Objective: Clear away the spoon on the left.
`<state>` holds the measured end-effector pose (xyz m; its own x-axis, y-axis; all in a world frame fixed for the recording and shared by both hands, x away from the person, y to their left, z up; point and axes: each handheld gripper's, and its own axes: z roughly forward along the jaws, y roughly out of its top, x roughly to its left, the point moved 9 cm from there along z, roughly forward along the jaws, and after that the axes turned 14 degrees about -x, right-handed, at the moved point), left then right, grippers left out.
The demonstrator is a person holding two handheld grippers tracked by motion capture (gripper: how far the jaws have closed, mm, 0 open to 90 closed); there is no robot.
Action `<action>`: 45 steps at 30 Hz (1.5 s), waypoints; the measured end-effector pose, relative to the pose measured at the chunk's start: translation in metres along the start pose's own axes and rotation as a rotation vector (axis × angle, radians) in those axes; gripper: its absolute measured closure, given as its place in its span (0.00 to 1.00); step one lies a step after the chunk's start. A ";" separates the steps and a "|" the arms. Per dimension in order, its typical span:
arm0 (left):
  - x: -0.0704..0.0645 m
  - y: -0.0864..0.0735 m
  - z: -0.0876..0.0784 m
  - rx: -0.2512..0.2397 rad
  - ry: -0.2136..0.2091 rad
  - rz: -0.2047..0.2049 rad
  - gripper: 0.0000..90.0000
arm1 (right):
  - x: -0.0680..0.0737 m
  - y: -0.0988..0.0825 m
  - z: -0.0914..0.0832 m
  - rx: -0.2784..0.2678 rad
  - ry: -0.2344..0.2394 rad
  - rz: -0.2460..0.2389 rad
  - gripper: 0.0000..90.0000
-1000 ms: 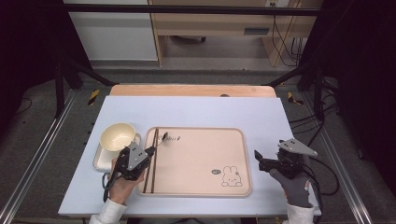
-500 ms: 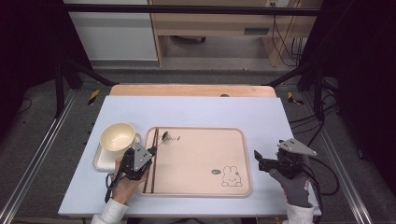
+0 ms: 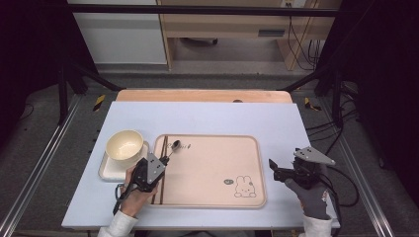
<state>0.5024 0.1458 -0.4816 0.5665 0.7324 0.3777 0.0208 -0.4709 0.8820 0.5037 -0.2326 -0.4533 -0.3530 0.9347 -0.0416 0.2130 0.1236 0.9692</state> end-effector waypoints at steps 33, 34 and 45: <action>-0.031 -0.014 0.006 0.097 -0.120 0.108 0.70 | -0.001 0.001 -0.002 -0.006 0.000 0.003 0.03; -0.031 -0.014 0.006 0.099 -0.122 0.109 0.69 | -0.001 0.001 -0.002 -0.006 0.000 0.002 0.03; -0.036 -0.024 0.004 0.133 -0.153 0.078 0.56 | -0.001 0.002 -0.003 -0.009 0.000 0.004 0.03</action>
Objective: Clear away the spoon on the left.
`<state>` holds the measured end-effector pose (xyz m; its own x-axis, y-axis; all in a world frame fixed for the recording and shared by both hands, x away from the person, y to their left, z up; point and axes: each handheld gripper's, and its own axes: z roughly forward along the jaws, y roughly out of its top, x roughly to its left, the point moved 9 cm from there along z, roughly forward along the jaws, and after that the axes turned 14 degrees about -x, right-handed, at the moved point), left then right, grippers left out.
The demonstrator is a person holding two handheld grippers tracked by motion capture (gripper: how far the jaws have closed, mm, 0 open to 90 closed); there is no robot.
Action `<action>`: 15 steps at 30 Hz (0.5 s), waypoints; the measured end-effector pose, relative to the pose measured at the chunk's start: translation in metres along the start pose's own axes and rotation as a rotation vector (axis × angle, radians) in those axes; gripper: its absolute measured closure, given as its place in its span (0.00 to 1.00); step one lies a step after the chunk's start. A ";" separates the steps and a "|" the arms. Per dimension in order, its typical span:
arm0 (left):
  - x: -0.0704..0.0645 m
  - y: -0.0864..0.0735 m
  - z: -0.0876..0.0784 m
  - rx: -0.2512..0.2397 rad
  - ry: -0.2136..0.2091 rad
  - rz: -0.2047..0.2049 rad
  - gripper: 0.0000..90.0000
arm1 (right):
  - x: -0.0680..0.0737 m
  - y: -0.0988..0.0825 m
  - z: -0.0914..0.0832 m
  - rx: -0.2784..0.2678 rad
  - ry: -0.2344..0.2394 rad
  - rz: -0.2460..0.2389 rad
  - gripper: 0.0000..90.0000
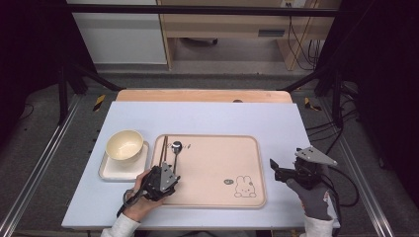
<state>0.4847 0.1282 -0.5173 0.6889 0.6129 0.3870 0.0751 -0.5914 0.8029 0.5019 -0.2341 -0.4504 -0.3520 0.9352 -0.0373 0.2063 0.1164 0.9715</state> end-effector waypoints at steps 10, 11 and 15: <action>-0.007 -0.006 0.001 0.030 -0.041 -0.003 0.45 | 0.000 0.000 0.000 0.002 0.002 0.000 0.03; -0.007 -0.007 0.002 0.034 -0.042 -0.001 0.44 | 0.000 0.000 0.000 0.002 0.002 0.000 0.03; -0.008 -0.008 0.002 0.042 -0.052 -0.003 0.42 | 0.000 0.000 0.000 0.001 0.002 0.001 0.03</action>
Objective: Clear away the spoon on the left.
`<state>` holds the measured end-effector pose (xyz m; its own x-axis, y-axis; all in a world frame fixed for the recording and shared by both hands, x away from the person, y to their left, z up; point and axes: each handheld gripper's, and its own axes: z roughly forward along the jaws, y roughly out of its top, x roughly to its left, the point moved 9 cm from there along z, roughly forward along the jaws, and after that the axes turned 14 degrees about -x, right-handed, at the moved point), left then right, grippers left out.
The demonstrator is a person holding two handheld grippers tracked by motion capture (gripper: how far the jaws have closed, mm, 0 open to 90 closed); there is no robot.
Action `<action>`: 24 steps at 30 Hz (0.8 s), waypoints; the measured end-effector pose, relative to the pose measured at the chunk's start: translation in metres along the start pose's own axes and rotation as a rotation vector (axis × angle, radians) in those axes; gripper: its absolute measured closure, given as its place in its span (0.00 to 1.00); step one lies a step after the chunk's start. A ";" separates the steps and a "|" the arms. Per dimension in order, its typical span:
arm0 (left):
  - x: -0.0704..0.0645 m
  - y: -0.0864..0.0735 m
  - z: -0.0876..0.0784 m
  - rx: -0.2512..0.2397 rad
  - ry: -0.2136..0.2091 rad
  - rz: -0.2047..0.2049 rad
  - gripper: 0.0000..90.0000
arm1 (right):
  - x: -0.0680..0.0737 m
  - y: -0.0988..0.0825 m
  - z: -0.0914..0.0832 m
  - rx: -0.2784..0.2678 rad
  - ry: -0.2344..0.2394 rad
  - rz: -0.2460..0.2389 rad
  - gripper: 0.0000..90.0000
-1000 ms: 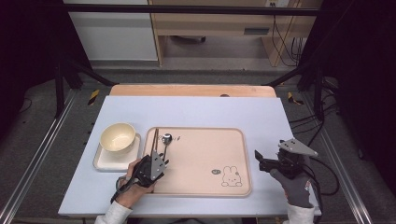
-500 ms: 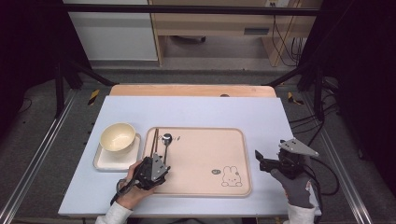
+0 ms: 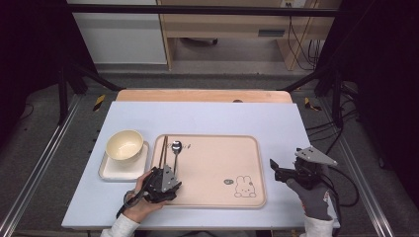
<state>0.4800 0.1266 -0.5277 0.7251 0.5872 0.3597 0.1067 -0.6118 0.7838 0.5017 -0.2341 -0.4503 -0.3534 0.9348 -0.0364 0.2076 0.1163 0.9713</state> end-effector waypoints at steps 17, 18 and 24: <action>0.008 0.011 -0.014 -0.071 -0.015 -0.100 0.36 | -0.001 0.001 -0.001 -0.004 -0.002 0.003 0.02; 0.010 0.011 -0.016 -0.076 -0.009 -0.105 0.36 | -0.001 0.001 -0.001 -0.003 -0.003 0.001 0.02; 0.023 0.014 -0.026 -0.111 0.021 -0.159 0.36 | -0.002 0.001 -0.001 -0.002 -0.004 -0.002 0.02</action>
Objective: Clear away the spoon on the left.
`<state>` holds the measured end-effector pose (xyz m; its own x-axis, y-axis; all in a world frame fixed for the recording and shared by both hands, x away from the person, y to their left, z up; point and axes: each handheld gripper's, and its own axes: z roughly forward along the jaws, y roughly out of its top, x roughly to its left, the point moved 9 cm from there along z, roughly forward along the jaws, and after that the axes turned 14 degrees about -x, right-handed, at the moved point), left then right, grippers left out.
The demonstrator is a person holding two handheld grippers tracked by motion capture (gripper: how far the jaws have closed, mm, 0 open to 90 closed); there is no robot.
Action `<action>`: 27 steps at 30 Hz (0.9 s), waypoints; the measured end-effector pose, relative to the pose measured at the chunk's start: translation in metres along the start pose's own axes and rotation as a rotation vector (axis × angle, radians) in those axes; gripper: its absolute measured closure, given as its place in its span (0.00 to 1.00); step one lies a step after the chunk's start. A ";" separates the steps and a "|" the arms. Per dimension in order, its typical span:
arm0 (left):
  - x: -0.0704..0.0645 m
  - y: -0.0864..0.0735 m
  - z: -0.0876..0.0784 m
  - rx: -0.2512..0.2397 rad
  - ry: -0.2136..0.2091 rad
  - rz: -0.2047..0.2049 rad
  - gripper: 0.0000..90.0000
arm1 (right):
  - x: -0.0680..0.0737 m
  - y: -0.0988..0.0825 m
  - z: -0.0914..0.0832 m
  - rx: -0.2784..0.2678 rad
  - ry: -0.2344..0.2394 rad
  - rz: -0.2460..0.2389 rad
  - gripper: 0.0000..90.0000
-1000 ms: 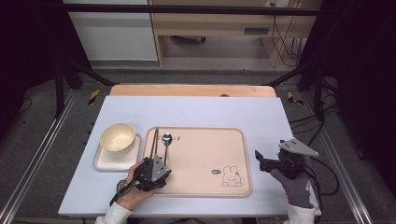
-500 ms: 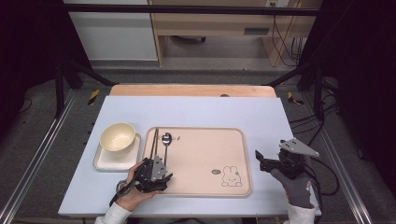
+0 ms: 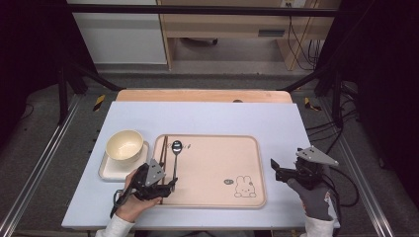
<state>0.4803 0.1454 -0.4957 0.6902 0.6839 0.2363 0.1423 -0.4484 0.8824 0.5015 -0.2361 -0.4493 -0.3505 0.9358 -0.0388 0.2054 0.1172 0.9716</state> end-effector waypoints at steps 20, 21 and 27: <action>0.052 0.009 -0.036 -0.119 0.148 -0.156 0.32 | -0.002 -0.002 0.001 0.009 -0.008 0.005 0.02; 0.055 0.009 -0.038 -0.124 0.156 -0.161 0.32 | -0.002 -0.002 0.001 0.009 -0.008 0.006 0.02; 0.067 0.010 -0.047 -0.141 0.193 -0.181 0.30 | -0.002 -0.001 0.000 0.005 -0.006 0.011 0.01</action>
<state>0.4945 0.2138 -0.4523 0.5133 0.8481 0.1312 0.1417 -0.2345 0.9617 0.5022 -0.2378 -0.4505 -0.3425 0.9391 -0.0298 0.2141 0.1089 0.9707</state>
